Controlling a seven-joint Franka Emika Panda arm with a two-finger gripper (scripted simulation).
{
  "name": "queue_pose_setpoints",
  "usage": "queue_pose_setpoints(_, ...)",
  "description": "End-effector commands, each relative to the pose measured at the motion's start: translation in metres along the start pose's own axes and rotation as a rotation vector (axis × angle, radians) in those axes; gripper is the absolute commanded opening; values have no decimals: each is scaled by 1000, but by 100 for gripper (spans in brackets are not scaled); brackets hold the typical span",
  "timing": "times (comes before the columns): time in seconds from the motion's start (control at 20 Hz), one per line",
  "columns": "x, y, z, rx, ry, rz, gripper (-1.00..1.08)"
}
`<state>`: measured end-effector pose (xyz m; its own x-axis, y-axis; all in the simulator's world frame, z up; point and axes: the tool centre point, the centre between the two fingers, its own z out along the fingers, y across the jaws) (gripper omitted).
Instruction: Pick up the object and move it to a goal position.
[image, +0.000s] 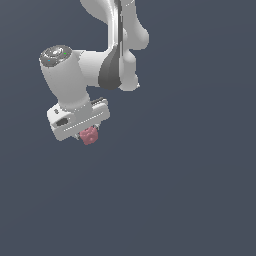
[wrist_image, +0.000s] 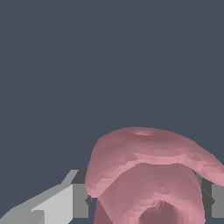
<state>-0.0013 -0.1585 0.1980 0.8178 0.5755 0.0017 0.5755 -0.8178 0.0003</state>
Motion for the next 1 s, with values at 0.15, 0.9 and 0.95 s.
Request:
queue_pose_setpoints(0.15,4,22,-52,1,0,0,-100)
queue_pose_setpoints(0.9,15,69,-153,1,-1,0,-100)
queue_pose_setpoints(0.95,16,71,-158,1,-1,0,-100)
